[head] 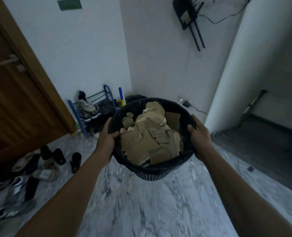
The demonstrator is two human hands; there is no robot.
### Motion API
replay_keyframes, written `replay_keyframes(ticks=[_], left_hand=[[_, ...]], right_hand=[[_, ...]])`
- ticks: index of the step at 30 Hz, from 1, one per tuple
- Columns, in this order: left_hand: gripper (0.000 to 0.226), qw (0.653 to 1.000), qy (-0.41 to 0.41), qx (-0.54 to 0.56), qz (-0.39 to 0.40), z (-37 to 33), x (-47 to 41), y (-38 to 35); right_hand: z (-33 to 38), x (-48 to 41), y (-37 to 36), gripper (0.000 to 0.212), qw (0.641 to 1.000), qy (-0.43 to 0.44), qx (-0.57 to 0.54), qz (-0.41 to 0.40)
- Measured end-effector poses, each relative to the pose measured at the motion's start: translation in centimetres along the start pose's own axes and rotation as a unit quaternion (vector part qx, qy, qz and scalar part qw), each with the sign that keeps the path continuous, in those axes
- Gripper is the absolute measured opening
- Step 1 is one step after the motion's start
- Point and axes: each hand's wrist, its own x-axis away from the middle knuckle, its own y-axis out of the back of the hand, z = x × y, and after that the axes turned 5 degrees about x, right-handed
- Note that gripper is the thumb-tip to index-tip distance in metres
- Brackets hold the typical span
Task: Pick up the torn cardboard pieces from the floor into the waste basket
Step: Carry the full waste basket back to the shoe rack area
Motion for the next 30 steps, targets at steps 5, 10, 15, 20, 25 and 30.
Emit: replay_keyframes(ticks=[5,10,15,20,25,30], left_hand=[[0.065,0.999,0.024,-0.008,0.026,-0.2,-11.8,-2.1],[0.063,0.997,0.037,-0.022,0.072,0.0,-23.9,-4.4],[0.063,0.985,0.051,-0.057,0.157,1.2,-36.8,-7.4],[0.066,0.966,0.064,-0.105,0.227,4.9,-47.8,-11.5],[0.071,0.949,0.082,-0.163,0.257,11.4,-58.1,-16.4],[0.067,0.943,0.096,-0.168,0.269,23.0,-67.7,-22.0]], right_hand=[[-0.4,-8.8,-4.4,0.052,1.0,-0.015,0.018,-0.019],[-1.7,-17.2,-9.3,0.053,0.998,-0.034,0.032,-0.05],[-5.1,-25.8,-13.8,0.055,0.989,-0.065,0.024,-0.128],[-8.6,-32.7,-16.5,0.053,0.974,-0.101,0.025,-0.201],[-15.5,-41.3,-17.4,0.052,0.956,-0.147,-0.009,-0.253],[-26.7,-50.9,-18.1,0.051,0.945,-0.167,-0.013,-0.282]])
